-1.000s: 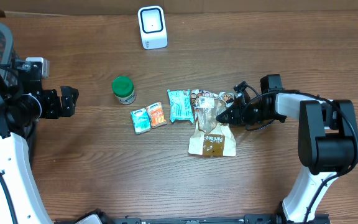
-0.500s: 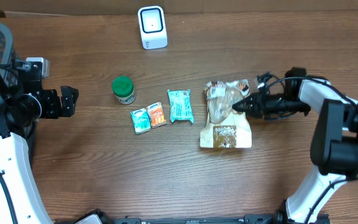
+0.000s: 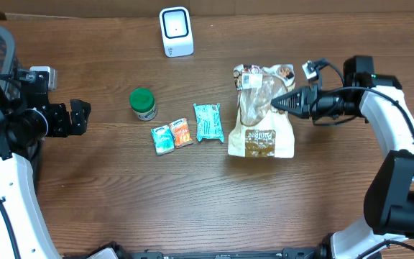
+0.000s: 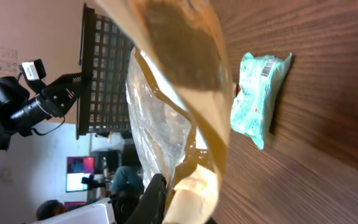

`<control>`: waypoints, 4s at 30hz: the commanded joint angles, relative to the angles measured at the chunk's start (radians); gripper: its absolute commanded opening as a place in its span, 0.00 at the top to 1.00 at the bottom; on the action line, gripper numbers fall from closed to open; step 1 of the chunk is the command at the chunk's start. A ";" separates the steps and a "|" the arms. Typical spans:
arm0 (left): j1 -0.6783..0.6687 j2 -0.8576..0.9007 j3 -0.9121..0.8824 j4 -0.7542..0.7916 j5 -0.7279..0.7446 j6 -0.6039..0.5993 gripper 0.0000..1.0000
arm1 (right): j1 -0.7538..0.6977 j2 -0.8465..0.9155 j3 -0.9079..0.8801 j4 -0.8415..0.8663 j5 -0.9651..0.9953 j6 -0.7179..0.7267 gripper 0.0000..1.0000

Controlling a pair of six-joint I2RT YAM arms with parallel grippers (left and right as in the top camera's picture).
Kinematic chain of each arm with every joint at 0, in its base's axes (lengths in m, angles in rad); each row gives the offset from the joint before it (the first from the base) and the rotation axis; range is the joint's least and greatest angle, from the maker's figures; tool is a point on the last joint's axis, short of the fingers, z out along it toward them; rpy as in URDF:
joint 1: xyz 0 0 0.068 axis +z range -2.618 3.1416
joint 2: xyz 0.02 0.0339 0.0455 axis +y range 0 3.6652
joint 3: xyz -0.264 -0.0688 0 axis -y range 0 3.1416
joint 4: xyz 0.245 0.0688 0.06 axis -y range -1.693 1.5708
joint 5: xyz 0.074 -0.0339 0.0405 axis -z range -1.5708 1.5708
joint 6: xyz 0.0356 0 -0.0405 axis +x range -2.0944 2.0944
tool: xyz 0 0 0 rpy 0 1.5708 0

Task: Scan the item barcode
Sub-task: 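Grasp the mushroom bag top with the right gripper and lift it, then hold the bag over the white barcode scanner with the right gripper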

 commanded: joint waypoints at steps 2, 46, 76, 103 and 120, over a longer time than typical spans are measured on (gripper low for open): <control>0.005 0.005 0.001 0.004 0.004 0.008 0.01 | 0.067 -0.060 0.166 -0.026 0.005 0.032 0.96; 0.005 0.005 0.001 0.003 0.004 0.008 0.01 | 0.354 -0.053 0.564 0.275 0.392 0.438 0.96; 0.005 0.005 0.001 0.004 0.004 0.008 0.00 | 0.690 0.470 0.563 1.059 1.770 -0.387 0.96; 0.005 0.005 0.001 0.004 0.004 0.008 0.00 | 0.722 0.588 0.558 1.321 1.746 -0.980 0.96; 0.005 0.005 0.001 0.003 0.004 0.008 0.00 | 0.726 0.588 0.558 1.321 1.786 -0.971 0.96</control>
